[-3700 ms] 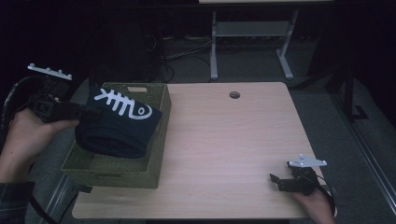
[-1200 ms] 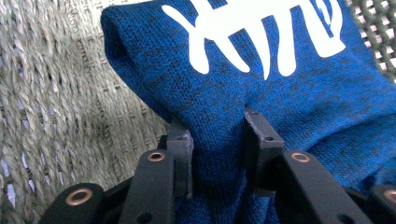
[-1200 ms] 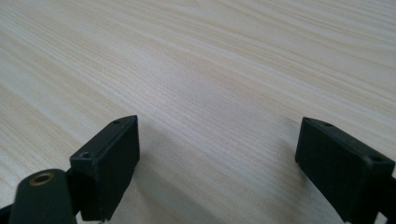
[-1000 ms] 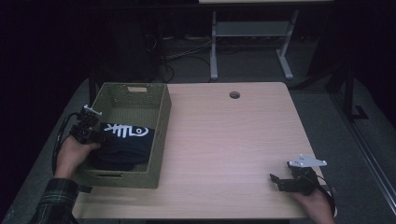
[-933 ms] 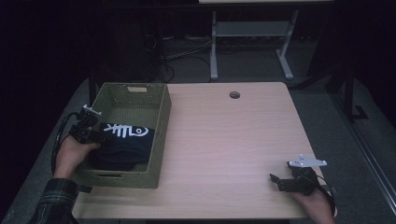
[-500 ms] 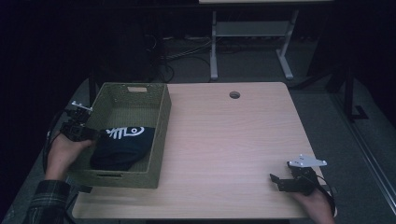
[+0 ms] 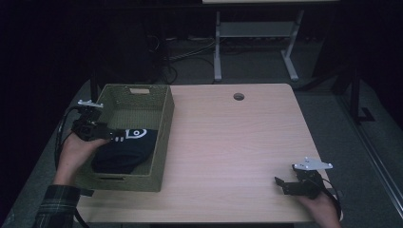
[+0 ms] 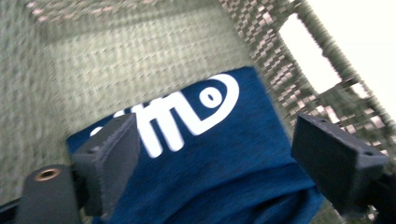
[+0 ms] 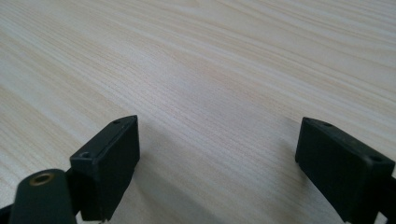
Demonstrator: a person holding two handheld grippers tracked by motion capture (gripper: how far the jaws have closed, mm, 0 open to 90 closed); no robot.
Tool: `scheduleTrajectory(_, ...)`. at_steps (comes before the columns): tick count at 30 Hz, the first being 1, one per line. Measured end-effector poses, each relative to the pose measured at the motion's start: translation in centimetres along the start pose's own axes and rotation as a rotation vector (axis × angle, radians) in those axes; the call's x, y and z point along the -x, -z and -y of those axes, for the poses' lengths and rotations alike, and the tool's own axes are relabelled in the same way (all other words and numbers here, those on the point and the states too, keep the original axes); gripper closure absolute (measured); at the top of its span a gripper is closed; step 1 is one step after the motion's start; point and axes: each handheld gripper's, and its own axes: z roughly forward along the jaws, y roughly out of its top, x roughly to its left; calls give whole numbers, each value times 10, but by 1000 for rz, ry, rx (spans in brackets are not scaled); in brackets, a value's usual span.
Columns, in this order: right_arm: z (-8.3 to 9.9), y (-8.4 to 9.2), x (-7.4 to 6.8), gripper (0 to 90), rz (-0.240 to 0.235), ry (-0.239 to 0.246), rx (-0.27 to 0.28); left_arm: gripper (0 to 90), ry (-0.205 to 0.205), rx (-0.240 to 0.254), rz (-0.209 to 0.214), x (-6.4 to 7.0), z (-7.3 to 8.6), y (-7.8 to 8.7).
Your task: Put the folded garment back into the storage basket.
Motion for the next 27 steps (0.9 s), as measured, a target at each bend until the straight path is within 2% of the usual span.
scheduleTrajectory(6,0,0,0,133,0,2,0,130,-33,39,40,21,-6,-1)
scheduleTrajectory(13,0,0,0,134,-1,2,1,130,-86,61,86,48,-14,-7)
scheduleTrajectory(18,0,0,0,134,-1,2,1,130,-126,75,125,74,-18,-13)
scheduleTrajectory(19,0,0,0,134,-1,2,0,130,-126,75,125,74,-18,-13)
scheduleTrajectory(20,0,0,0,134,-1,2,0,130,-131,81,132,78,-19,-15)
scheduleTrajectory(21,0,0,0,134,-1,2,1,130,-147,85,149,88,-21,-18)
scheduleTrajectory(23,0,0,0,134,-1,2,1,131,-159,93,168,97,-23,-22)
scheduleTrajectory(24,0,0,0,134,-1,2,1,131,-159,93,168,97,-23,-22)
scheduleTrajectory(25,0,0,0,134,0,2,1,131,-169,94,179,106,-24,-27)
scheduleTrajectory(27,0,0,0,134,0,4,3,131,-178,98,191,114,-25,-32)
